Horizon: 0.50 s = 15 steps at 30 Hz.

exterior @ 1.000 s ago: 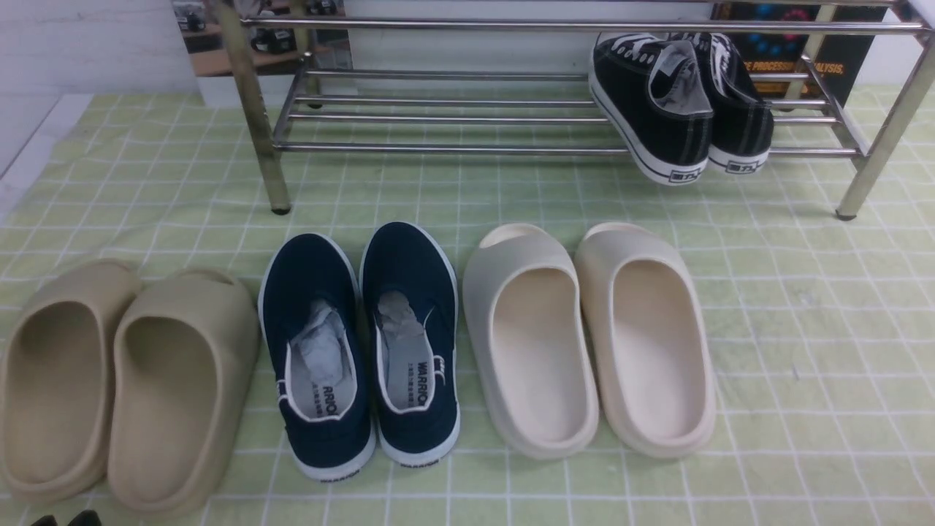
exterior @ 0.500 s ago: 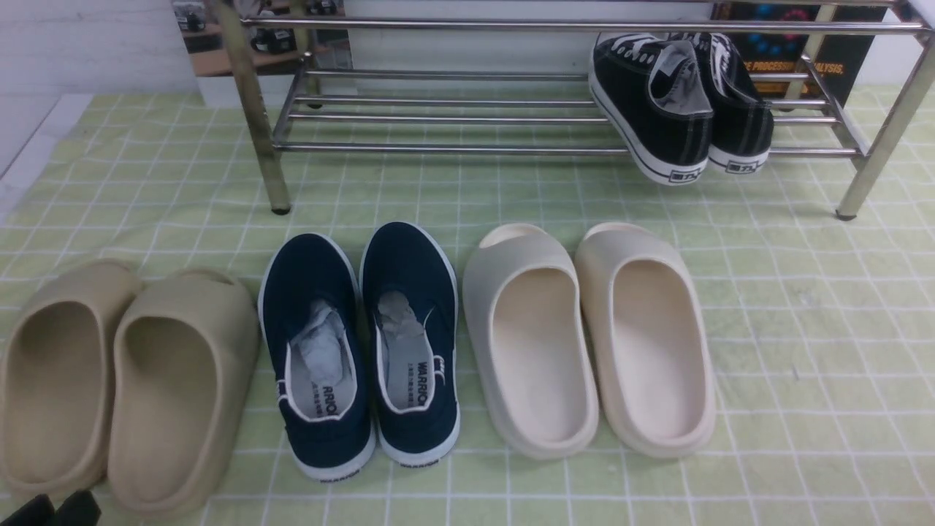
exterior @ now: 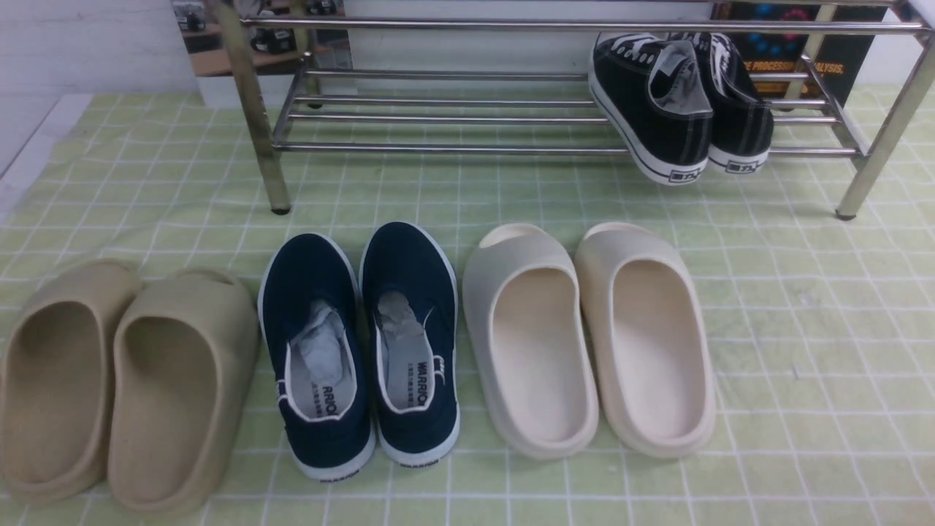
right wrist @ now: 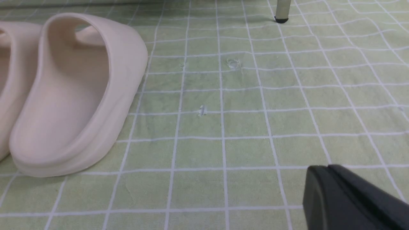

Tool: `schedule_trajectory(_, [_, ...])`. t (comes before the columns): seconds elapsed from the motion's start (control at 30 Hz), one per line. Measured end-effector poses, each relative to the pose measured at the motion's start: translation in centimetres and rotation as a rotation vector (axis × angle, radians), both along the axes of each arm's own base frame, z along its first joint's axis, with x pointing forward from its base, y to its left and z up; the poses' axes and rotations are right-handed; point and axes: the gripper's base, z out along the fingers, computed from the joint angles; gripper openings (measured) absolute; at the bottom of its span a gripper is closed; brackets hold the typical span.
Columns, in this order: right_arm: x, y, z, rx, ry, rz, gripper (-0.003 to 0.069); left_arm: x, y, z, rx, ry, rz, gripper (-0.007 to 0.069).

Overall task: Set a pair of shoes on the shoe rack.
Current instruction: Use the left arm to grab the shoe closest to it

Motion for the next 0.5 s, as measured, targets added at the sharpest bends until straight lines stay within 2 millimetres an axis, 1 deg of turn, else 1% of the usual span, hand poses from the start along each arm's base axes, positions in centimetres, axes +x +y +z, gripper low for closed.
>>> schedule_trajectory(0.03, [0.0, 0.0, 0.0, 0.000, 0.000, 0.000, 0.0002, -0.4, 0.2, 0.9, -0.107, -0.077, -0.030, 0.0203])
schedule_trajectory(0.07, [0.0, 0.0, 0.0, 0.000, 0.000, 0.000, 0.0002, -0.7, 0.3, 1.9, -0.178, -0.134, -0.059, 0.0183])
schedule_trajectory(0.1, [0.0, 0.0, 0.0, 0.000, 0.000, 0.000, 0.0002, -1.0, 0.3, 2.8, -0.205, -0.166, -0.077, 0.0156])
schedule_trajectory(0.13, [0.0, 0.0, 0.0, 0.000, 0.000, 0.000, 0.0002, -1.6, 0.2, 4.7, -0.202, -0.197, -0.099, 0.0115])
schedule_trajectory(0.17, [0.0, 0.0, 0.0, 0.000, 0.000, 0.000, 0.0002, -1.9, 0.1, 5.7, -0.177, -0.179, -0.105, 0.0074])
schedule_trajectory(0.2, [0.0, 0.0, 0.0, 0.000, 0.000, 0.000, 0.0002, -2.3, 0.0, 7.2, -0.153, -0.166, -0.107, 0.0036])
schedule_trajectory(0.23, [0.0, 0.0, 0.0, 0.000, 0.000, 0.000, 0.0002, -2.2, -0.1, 7.1, -0.146, -0.147, -0.105, 0.0027])
schedule_trajectory(0.27, [0.0, 0.0, 0.0, 0.000, 0.000, 0.000, 0.0002, -2.3, -0.2, 9.6, -0.092, -0.034, -0.086, -0.0013])
schedule_trajectory(0.3, [0.0, 0.0, 0.0, 0.000, 0.000, 0.000, 0.0002, -1.9, -0.2, 10.1, -0.070, 0.067, -0.070, -0.0013])
schedule_trajectory(0.33, [0.0, 0.0, 0.0, 0.000, 0.000, 0.000, 0.0002, -1.9, -0.2, 10.5, -0.065, 0.064, -0.068, -0.0013])
schedule_trajectory(0.37, [0.0, 0.0, 0.0, 0.000, 0.000, 0.000, 0.0002, -1.0, -0.1, 11.3, -0.021, 0.231, -0.030, -0.0013])
schedule_trajectory(0.43, [0.0, 0.0, 0.0, 0.000, 0.000, 0.000, 0.0003, 0.9, 0.1, 11.2, 0.021, 0.455, 0.016, -0.0013])
schedule_trajectory(0.5, [0.0, 0.0, 0.0, 0.000, 0.000, 0.000, 0.0003, 3.0, 0.1, 10.3, 0.029, 0.633, 0.037, -0.0013])
